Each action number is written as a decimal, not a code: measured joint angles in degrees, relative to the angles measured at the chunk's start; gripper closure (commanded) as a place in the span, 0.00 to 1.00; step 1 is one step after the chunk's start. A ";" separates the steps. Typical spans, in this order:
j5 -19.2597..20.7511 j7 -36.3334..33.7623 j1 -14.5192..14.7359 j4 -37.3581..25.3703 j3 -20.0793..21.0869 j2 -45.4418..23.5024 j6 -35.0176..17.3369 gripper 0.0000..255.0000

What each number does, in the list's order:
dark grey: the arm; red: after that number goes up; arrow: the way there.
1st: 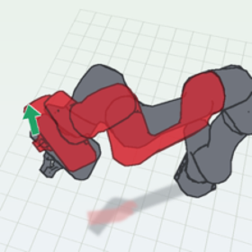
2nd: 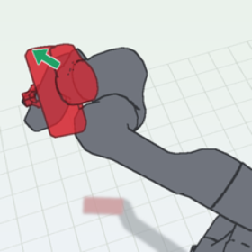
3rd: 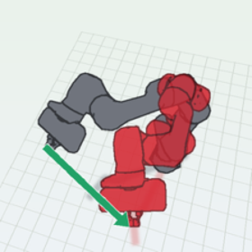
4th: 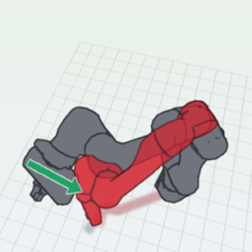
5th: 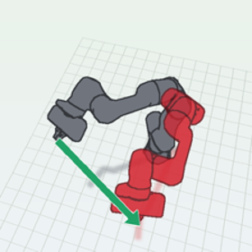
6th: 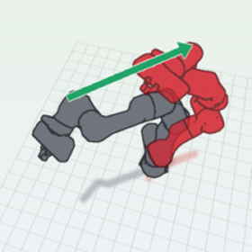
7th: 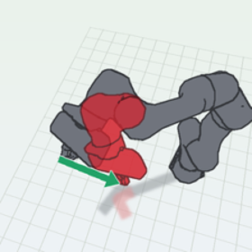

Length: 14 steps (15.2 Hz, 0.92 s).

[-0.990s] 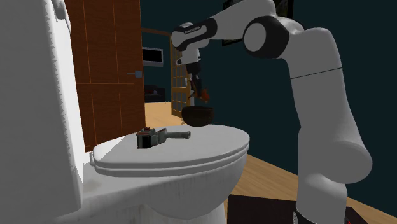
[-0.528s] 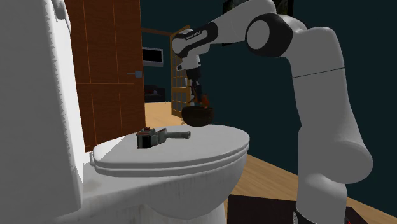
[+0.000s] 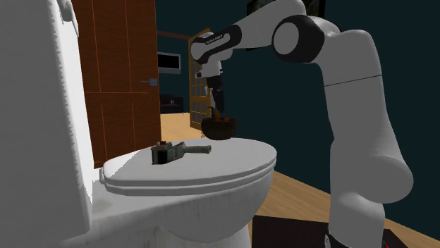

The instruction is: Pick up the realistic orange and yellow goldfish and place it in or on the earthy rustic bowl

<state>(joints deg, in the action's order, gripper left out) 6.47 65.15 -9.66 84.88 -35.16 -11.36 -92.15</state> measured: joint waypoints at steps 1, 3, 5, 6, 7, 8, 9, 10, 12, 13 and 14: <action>0.00 0.00 0.00 0.00 0.00 0.00 0.00 0.00; 0.00 0.00 0.00 0.00 0.00 0.00 0.00 0.00; -0.25 0.23 -0.14 -1.41 -0.01 -0.45 0.99 0.00; -0.18 0.42 -0.13 -2.80 -0.04 -0.33 2.43 0.00; -0.75 0.70 -0.40 -5.55 0.00 -1.37 4.26 0.00; -1.26 1.18 -0.77 -8.26 -0.03 -2.30 6.12 0.00; -1.42 1.20 -0.77 -9.52 0.02 -2.57 7.18 0.00; -1.56 1.29 -0.85 -10.25 0.03 -2.82 7.69 0.00; -1.66 1.29 -0.87 -10.82 0.06 -3.02 8.13 0.00; -1.69 1.31 -0.89 -10.93 0.06 -3.07 8.20 0.00; -1.70 1.32 -0.90 -10.99 0.06 -3.10 8.24 0.00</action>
<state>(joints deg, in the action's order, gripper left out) 4.77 66.46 -10.56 73.90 -35.10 -14.46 -83.91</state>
